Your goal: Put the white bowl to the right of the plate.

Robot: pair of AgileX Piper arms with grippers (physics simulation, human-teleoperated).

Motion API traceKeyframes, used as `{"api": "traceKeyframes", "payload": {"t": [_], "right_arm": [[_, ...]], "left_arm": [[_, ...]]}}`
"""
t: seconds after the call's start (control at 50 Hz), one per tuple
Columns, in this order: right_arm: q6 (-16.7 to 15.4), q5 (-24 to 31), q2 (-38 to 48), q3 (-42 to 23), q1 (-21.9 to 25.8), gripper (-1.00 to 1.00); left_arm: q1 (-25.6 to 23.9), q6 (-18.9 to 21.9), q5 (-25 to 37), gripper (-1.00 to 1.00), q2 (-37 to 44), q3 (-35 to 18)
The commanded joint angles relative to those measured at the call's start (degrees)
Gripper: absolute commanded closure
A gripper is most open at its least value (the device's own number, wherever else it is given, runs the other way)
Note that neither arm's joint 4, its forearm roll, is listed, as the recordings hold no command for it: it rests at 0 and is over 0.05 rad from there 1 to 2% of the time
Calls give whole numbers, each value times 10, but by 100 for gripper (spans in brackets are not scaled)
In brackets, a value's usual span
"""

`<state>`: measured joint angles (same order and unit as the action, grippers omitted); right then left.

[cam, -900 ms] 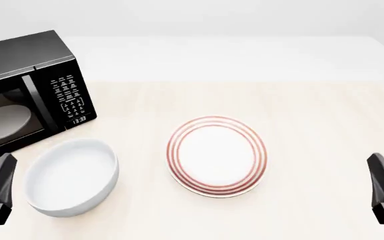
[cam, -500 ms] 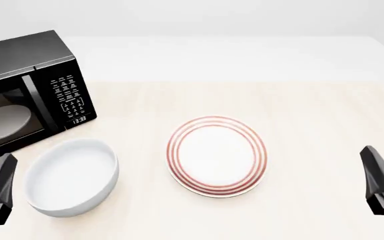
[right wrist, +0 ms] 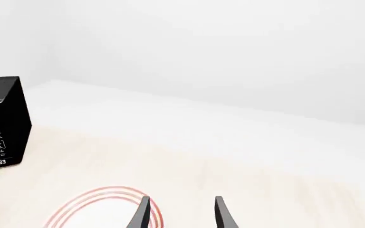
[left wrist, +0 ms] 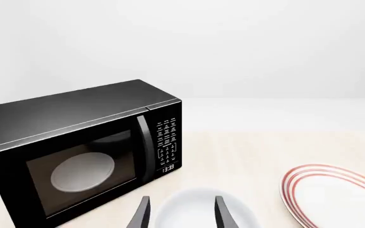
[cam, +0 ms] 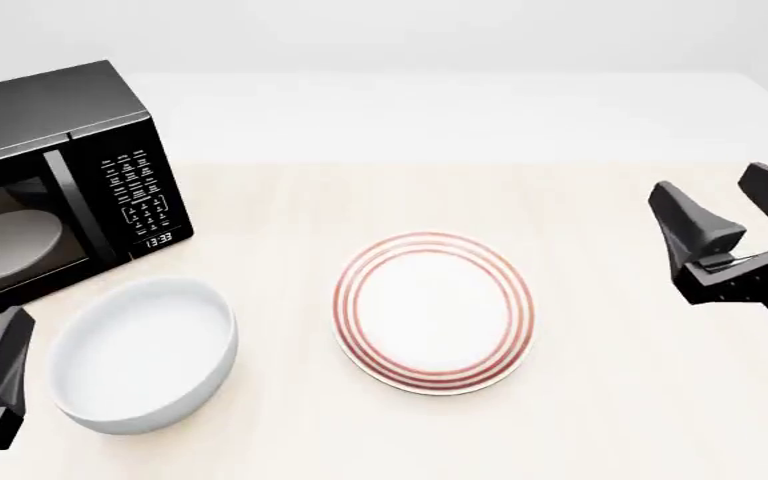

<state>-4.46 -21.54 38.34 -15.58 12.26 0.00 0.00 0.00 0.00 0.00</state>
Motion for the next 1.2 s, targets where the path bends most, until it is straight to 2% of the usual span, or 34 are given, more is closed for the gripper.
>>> {"api": "traceKeyframes", "payload": {"t": [0.02, 0.06, 0.12, 0.28, 0.32, 0.36, 0.4, 0.44, 0.54, 0.58, 0.62, 0.64, 0.72, 0.84, 0.86, 0.88, 1.2], "right_arm": [[-10, -27, 139, -100, 49, -100], [-3, -28, 189, -136, 58, -100], [-13, -22, 220, -166, 73, -100], [-11, 4, 300, -250, 118, -100], [-18, 22, 337, -290, 126, -100], [0, 41, 351, -316, 137, -100], [-22, 45, 366, -334, 148, -100], [-11, 57, 377, -354, 157, -100], [-32, 76, 400, -389, 181, -100], [-29, 81, 407, -400, 188, -100], [-45, 88, 420, -412, 195, -100], [-33, 89, 423, -418, 199, -100], [-43, 97, 441, -438, 219, -100], [-16, 111, 464, -463, 234, -100], [-22, 111, 466, -464, 236, -100], [-13, 115, 473, -472, 243, -100], [-2, 159, 539, -542, 287, -100]], "left_arm": [[0, 0, 0, -100, 0, 0], [0, 0, 0, -100, 0, 0], [0, 0, 0, -100, 0, 0], [0, 0, 0, -100, 0, 0], [0, 0, 0, -100, 0, 0], [0, 0, 0, -100, 0, 0], [0, 0, 0, -100, 0, 0], [0, 0, 0, -100, 0, 0], [0, 0, 0, -100, 0, 0], [0, 0, 0, -100, 0, 0], [0, 0, 0, -100, 0, 0], [0, 0, 0, -100, 0, 0], [0, 0, 0, -100, 0, 0], [0, 0, 0, -100, 0, 0], [0, 0, 0, -100, 0, 0], [0, 0, 0, -100, 0, 0], [0, 0, 0, -100, 0, 0]]}}
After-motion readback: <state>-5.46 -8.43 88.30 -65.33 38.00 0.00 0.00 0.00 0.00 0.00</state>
